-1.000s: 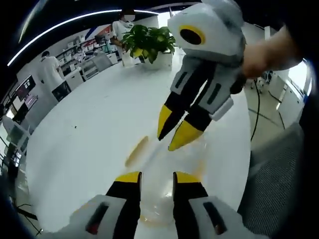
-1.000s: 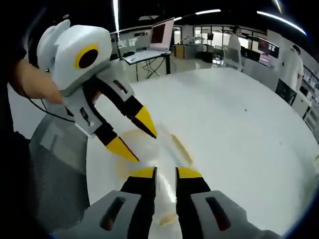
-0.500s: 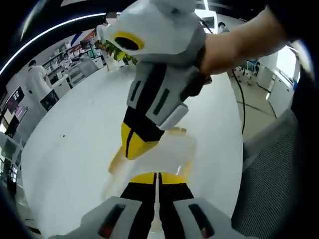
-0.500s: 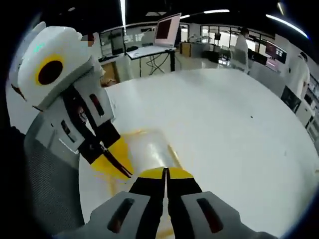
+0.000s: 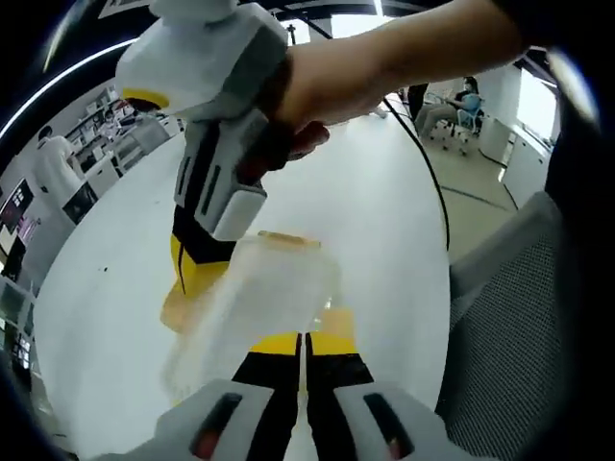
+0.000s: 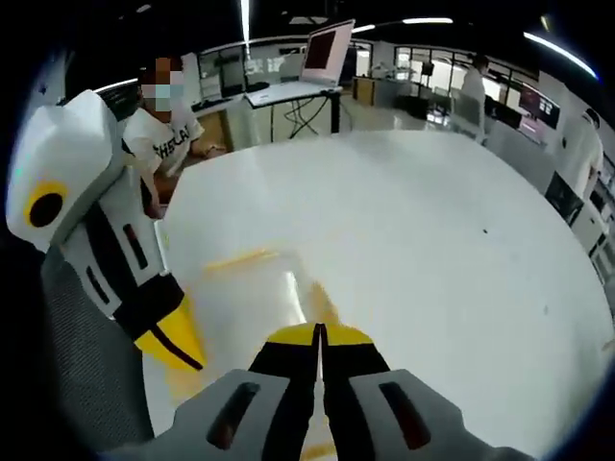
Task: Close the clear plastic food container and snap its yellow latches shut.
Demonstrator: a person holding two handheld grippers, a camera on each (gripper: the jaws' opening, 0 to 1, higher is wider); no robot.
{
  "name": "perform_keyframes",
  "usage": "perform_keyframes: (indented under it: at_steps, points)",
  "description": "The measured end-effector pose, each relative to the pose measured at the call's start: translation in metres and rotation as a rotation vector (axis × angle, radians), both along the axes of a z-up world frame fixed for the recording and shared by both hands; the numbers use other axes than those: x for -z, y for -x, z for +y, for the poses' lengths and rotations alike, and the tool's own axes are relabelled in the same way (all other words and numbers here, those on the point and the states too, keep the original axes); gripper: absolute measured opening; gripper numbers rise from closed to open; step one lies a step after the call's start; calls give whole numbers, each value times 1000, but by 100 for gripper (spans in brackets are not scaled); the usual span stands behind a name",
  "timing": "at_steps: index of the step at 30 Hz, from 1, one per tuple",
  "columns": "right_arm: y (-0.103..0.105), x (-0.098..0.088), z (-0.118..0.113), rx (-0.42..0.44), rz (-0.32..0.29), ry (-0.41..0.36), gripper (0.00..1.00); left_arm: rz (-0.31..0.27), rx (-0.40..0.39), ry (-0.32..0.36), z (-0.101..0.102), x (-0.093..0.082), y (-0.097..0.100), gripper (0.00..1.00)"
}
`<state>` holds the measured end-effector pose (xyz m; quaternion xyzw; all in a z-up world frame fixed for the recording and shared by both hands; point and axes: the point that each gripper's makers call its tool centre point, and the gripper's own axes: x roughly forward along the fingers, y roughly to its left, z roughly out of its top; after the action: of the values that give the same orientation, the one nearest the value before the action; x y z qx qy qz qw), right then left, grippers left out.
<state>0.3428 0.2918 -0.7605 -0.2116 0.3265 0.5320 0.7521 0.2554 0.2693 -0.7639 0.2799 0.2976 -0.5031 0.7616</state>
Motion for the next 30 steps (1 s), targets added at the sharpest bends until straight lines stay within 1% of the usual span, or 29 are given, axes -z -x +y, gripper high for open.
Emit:
perform_keyframes:
  at_steps: [1, 4, 8, 9, 11, 12, 13, 14, 16, 19, 24, 25, 27, 28, 30]
  points:
    - [-1, 2, 0, -3, 6, 10, 0, 2, -2, 3, -1, -1, 0, 0]
    - [-2, 5, -1, -15, 9, 37, 0, 38, -19, 35, -4, -4, 3, 0]
    - [-1, 9, -2, -53, 11, 86, 0, 14, -4, 11, -3, -3, 4, 0]
    - [-2, 9, -1, -58, 11, 83, 0, 5, -6, 6, -3, -3, 3, 3]
    - [-2, 8, -1, -66, 29, 86, 0, -10, -5, -34, 1, 3, 2, 10]
    - [-3, 8, -1, -73, 33, 94, 0, -14, 1, -49, 2, 5, 2, 10]
    - [-3, 9, -2, -77, 38, 100, 1, -29, 11, -39, 1, 5, 2, 10]
    - [-3, 9, -1, -92, 45, 104, 1, -15, 2, -38, 1, 5, 3, 11]
    - [-2, 9, -1, -114, 58, 106, 2, -22, -1, -28, 0, 3, 2, 11]
    - [3, 9, -2, -154, 95, 126, 10, -35, 8, -39, -3, 4, 0, 13]
    - [3, 11, 0, -219, 102, 176, 11, -58, 33, -63, -3, 5, 0, 14]
    - [3, 11, 0, -229, 115, 186, 11, -63, 35, -77, -2, 4, 0, 14]
    - [2, 12, 0, -249, 140, 205, 11, -91, 39, -95, -2, 1, -2, 16]
    - [2, 12, 0, -258, 150, 211, 11, -90, 40, -98, -1, 2, -2, 16]
    - [2, 12, 0, -266, 180, 226, 11, -68, 43, -123, 3, 8, -1, 17]
